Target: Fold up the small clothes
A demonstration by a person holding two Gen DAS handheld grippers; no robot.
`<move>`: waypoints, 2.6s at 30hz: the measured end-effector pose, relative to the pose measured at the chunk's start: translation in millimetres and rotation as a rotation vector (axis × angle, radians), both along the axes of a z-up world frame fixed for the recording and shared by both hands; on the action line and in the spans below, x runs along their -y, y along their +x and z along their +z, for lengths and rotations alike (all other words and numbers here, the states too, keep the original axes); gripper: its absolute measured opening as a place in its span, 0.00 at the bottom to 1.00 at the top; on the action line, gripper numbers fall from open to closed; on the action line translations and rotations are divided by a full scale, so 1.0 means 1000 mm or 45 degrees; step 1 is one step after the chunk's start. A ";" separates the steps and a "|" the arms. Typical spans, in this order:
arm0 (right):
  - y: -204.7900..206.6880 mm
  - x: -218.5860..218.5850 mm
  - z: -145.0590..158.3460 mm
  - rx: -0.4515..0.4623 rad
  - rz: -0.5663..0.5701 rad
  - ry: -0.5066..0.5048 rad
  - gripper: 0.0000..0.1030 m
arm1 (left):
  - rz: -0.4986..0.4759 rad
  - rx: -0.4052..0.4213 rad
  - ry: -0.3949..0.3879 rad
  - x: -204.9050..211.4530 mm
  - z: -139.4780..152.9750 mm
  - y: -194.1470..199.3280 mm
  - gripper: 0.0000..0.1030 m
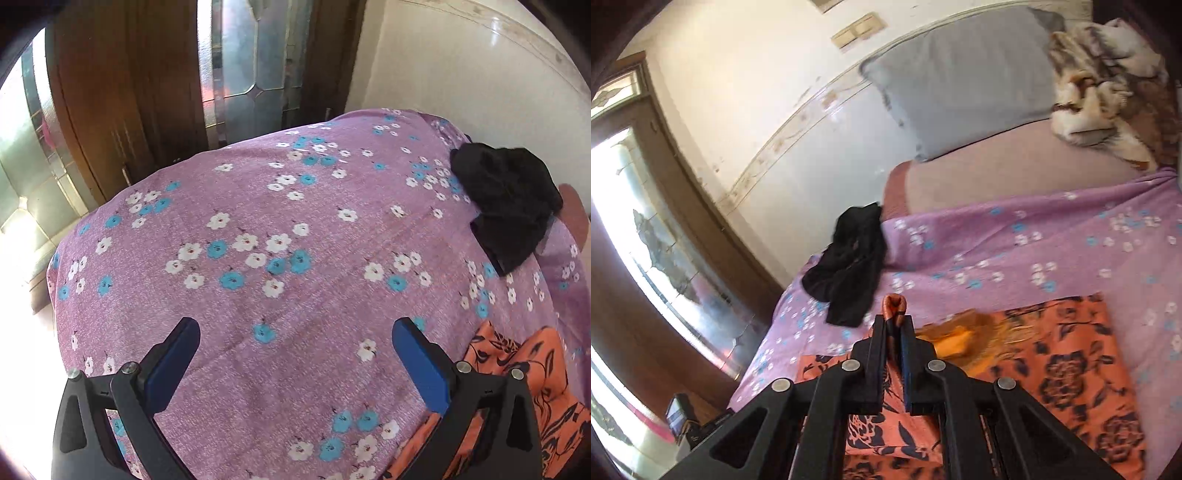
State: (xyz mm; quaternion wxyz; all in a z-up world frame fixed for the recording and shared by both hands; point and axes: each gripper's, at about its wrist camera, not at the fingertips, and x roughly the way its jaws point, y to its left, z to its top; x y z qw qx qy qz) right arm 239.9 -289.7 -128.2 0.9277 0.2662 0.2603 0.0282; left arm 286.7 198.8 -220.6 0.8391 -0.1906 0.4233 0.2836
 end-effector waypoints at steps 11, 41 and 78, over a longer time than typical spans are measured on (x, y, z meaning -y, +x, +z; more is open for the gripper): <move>-0.008 0.121 -0.135 -0.360 -0.320 0.139 0.12 | -0.513 -0.016 0.351 0.151 -0.006 0.022 1.00; 0.007 0.067 -0.138 -0.537 0.020 -0.093 0.23 | -0.810 -0.016 0.648 0.254 -0.037 0.011 1.00; 0.008 0.058 -0.154 -0.750 0.111 -0.017 0.28 | -0.991 -0.166 0.299 0.284 -0.068 0.008 1.00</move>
